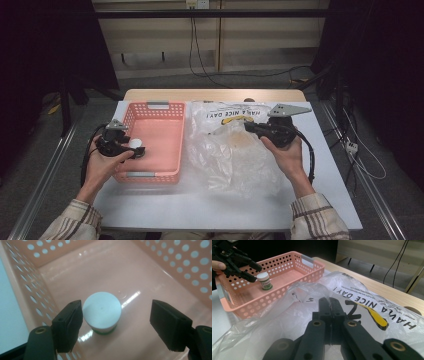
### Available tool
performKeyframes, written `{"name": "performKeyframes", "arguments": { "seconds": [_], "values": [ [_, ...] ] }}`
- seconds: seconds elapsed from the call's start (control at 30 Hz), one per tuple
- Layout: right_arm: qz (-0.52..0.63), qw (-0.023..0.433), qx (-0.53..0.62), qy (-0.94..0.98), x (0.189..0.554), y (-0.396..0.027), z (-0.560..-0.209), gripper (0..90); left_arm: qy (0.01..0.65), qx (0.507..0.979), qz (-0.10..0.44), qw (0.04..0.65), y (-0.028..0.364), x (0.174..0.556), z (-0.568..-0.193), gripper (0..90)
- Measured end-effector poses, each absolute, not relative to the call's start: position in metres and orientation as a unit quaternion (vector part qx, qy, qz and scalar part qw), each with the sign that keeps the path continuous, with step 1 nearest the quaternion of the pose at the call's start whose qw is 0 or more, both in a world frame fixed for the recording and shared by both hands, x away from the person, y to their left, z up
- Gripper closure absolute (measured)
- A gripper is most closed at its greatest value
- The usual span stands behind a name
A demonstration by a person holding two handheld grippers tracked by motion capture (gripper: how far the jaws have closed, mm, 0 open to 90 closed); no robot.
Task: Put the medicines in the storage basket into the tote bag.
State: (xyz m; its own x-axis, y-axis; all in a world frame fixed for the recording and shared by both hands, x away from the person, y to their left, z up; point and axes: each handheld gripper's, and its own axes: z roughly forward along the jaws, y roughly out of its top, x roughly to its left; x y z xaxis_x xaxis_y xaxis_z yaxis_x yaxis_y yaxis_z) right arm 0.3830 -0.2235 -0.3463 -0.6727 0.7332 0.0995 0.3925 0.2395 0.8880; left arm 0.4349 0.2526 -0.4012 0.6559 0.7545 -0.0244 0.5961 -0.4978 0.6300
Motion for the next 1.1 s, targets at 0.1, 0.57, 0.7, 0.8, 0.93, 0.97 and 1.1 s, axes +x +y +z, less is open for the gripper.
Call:
{"name": "performKeyframes", "arguments": {
  "seconds": [0.1,0.57,0.7,0.8,0.93,0.97,1.1],
  "values": [
    [0.495,0.172,0.365,0.770,0.383,-0.223,-0.347,90.0,0.394,0.861,0.139,0.291,0.249,0.439,-0.402,31.9],
    [0.496,0.171,0.365,0.769,0.383,-0.224,-0.347,90.0,0.364,0.884,0.148,0.255,0.248,0.448,-0.405,47.7],
    [0.495,0.171,0.366,0.769,0.384,-0.224,-0.347,90.0,0.356,0.888,0.148,0.249,0.249,0.448,-0.406,49.5],
    [0.495,0.171,0.365,0.770,0.384,-0.223,-0.347,90.0,0.345,0.896,0.159,0.229,0.245,0.447,-0.407,48.8],
    [0.495,0.170,0.365,0.770,0.384,-0.223,-0.348,90.0,0.344,0.899,0.160,0.219,0.244,0.448,-0.408,48.0],
    [0.495,0.170,0.365,0.770,0.384,-0.223,-0.347,90.0,0.344,0.899,0.162,0.218,0.244,0.448,-0.408,49.8],
    [0.495,0.171,0.365,0.770,0.384,-0.223,-0.347,90.0,0.344,0.898,0.161,0.223,0.245,0.448,-0.408,50.3]
  ]
}}
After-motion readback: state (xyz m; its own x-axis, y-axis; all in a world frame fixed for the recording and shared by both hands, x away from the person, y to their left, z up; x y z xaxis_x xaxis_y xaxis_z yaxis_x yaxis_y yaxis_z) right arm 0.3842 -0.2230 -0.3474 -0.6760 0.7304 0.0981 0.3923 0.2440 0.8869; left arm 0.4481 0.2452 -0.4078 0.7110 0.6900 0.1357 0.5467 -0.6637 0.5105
